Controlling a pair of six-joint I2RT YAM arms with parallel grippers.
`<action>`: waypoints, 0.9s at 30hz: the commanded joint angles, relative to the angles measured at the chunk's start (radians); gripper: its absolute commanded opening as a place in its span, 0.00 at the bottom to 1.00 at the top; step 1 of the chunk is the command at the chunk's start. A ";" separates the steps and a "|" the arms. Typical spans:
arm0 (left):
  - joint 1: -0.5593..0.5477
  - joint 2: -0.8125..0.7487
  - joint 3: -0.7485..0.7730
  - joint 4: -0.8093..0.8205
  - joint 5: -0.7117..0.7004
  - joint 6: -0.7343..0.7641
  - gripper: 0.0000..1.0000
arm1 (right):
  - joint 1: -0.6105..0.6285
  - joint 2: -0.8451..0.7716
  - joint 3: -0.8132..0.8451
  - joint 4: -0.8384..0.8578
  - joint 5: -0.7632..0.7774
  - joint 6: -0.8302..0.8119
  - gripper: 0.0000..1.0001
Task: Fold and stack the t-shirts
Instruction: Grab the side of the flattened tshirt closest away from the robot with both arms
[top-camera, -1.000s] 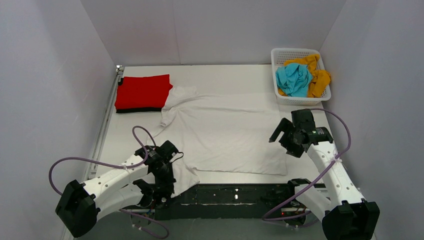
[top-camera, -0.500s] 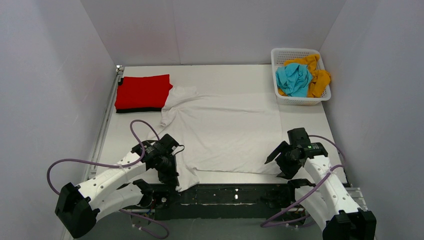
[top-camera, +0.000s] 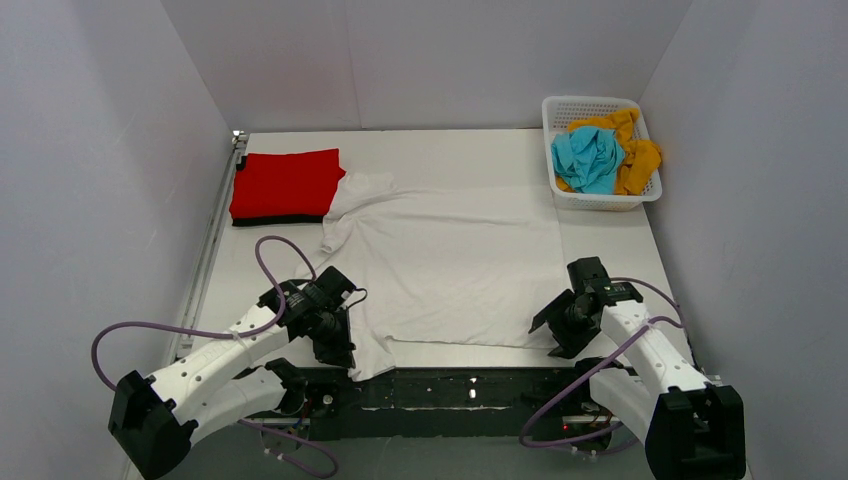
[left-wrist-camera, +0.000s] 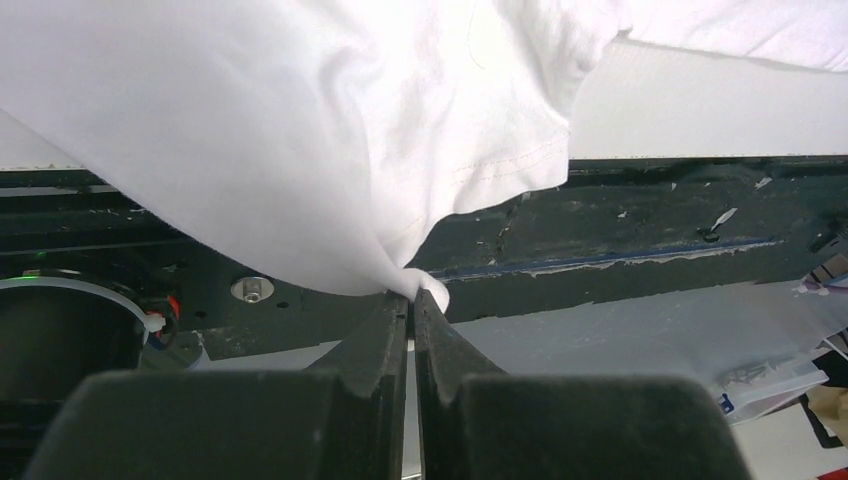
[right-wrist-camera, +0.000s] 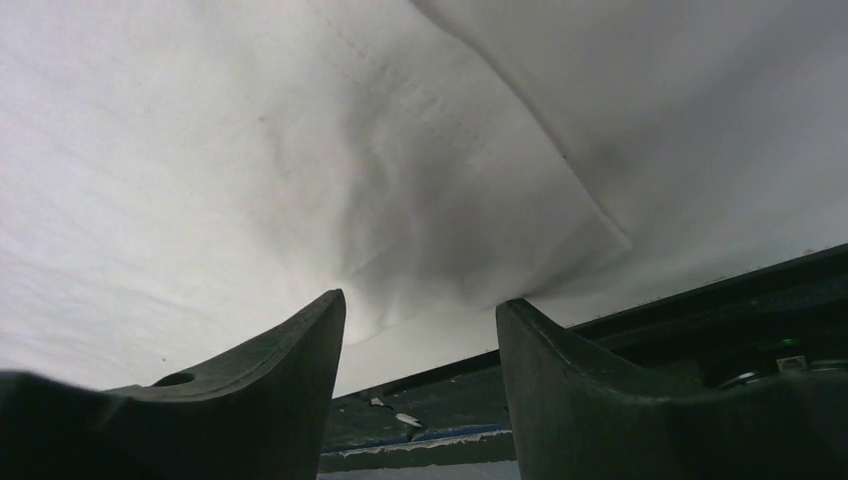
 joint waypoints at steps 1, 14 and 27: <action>0.005 -0.006 0.038 -0.126 -0.038 -0.003 0.00 | 0.005 0.017 0.018 0.029 0.065 0.016 0.59; 0.069 -0.017 0.080 -0.072 -0.022 0.006 0.00 | 0.004 0.056 0.066 0.068 0.131 -0.081 0.01; 0.334 0.205 0.309 0.064 0.045 0.049 0.00 | 0.004 0.199 0.305 0.119 0.085 -0.248 0.01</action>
